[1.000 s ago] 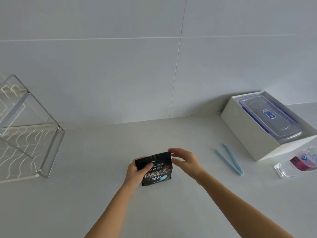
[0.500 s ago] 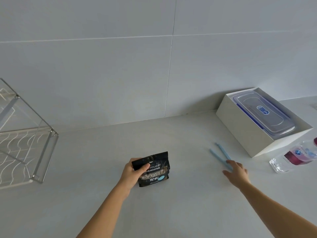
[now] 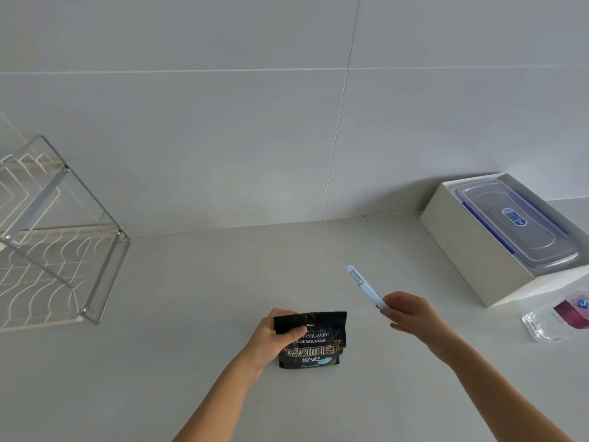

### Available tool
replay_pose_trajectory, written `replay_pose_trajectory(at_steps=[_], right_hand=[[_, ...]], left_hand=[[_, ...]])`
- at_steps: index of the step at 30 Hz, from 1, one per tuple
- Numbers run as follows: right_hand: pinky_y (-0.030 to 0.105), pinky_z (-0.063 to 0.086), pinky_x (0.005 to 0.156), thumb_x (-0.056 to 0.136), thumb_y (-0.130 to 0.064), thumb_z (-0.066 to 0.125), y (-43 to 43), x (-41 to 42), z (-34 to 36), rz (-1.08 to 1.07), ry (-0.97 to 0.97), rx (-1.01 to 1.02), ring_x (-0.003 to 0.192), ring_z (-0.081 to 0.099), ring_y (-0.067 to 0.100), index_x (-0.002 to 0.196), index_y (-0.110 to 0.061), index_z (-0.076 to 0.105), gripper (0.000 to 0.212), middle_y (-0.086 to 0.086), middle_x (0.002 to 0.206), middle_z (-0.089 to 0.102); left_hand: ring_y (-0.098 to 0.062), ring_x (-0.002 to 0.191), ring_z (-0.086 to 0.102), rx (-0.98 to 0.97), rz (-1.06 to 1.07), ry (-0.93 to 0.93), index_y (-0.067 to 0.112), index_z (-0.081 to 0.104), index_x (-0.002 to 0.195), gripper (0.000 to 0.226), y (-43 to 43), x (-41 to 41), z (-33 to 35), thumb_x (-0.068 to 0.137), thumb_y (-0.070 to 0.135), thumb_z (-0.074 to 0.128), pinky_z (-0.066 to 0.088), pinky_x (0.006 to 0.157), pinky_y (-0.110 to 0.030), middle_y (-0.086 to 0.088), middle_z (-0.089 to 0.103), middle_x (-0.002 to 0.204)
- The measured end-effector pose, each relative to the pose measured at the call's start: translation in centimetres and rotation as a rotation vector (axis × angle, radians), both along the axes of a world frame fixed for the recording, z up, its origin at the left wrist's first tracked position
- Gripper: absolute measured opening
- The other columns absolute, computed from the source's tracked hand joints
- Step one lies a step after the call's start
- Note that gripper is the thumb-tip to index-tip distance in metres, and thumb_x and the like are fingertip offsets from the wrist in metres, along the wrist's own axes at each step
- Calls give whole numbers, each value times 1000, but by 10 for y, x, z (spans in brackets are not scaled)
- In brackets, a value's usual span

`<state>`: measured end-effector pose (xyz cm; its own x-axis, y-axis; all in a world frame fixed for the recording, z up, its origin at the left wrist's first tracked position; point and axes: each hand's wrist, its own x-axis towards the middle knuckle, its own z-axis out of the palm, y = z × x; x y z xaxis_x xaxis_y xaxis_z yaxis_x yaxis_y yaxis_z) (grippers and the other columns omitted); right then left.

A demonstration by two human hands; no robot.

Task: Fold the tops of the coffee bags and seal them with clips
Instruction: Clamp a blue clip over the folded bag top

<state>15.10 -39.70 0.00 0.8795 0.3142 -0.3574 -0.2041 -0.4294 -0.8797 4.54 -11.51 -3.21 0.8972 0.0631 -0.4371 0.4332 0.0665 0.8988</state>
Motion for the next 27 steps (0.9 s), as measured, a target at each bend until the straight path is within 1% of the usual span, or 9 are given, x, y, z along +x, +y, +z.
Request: replay_pose_trajectory(at_steps=[3,5,8,11,14,17,19,23,27], right_hand=[[20,50,68,84,-2,66,10,-7,19,137,-66,5,69,55,10,86,-5,67,3,1,74,60],[16,46,69,82,-4,69,17,-13,26,192,-191,-75,69,57,6,82,-13,68,10,-5,74,64],[16,47,67,81,-9,70,27,-19,28,216,-262,-148,73,60,0,80,-26,68,17,-9,77,68],[15,47,63,80,-11,70,35,-24,29,188,-341,-177,76,62,4,78,-34,67,23,-10,78,69],[23,47,65,79,-14,72,40,-27,33,181,-407,-204,75,60,13,80,-33,68,19,-9,78,69],[14,43,64,78,-19,73,43,-31,39,211,-479,-243,75,57,6,77,-43,64,25,-20,77,67],[15,44,65,78,-24,73,44,-33,42,239,-508,-280,78,59,5,77,-47,61,26,-21,80,67],[23,49,66,78,-33,72,47,-40,44,295,-549,-357,78,60,6,83,-44,60,18,-20,83,68],[30,50,62,79,-36,68,52,-44,43,290,-578,-395,70,56,11,90,-37,52,20,-16,79,64]], left_hand=[[-16,93,63,-30,28,2,10,61,106,32,-1,-3,0,77,17,73,51,68,-17,-6,66,99],[-17,95,63,-36,38,4,12,62,106,32,-2,-3,1,77,19,73,51,69,-18,-6,68,100],[-19,96,64,-43,48,7,13,62,106,34,-4,-3,2,76,20,74,51,72,-21,-9,69,102],[-17,96,65,-42,47,1,13,62,107,36,-4,-5,2,75,23,75,51,69,-18,-7,69,103],[-16,96,65,-36,45,-3,14,62,107,36,-4,-7,2,75,23,75,51,70,-19,-5,69,103],[-18,98,65,-30,48,-5,14,61,108,36,-5,-7,2,76,23,74,50,72,-20,-8,69,107],[-18,97,65,-31,50,-9,13,61,109,36,-5,-7,2,77,23,74,50,71,-19,-9,69,107],[-13,94,66,-39,38,-15,13,59,110,36,-7,-8,6,78,22,73,50,65,-13,-7,69,106],[-18,103,64,-47,25,-9,12,57,117,41,-7,-8,6,80,23,71,50,78,-23,-8,68,113]])
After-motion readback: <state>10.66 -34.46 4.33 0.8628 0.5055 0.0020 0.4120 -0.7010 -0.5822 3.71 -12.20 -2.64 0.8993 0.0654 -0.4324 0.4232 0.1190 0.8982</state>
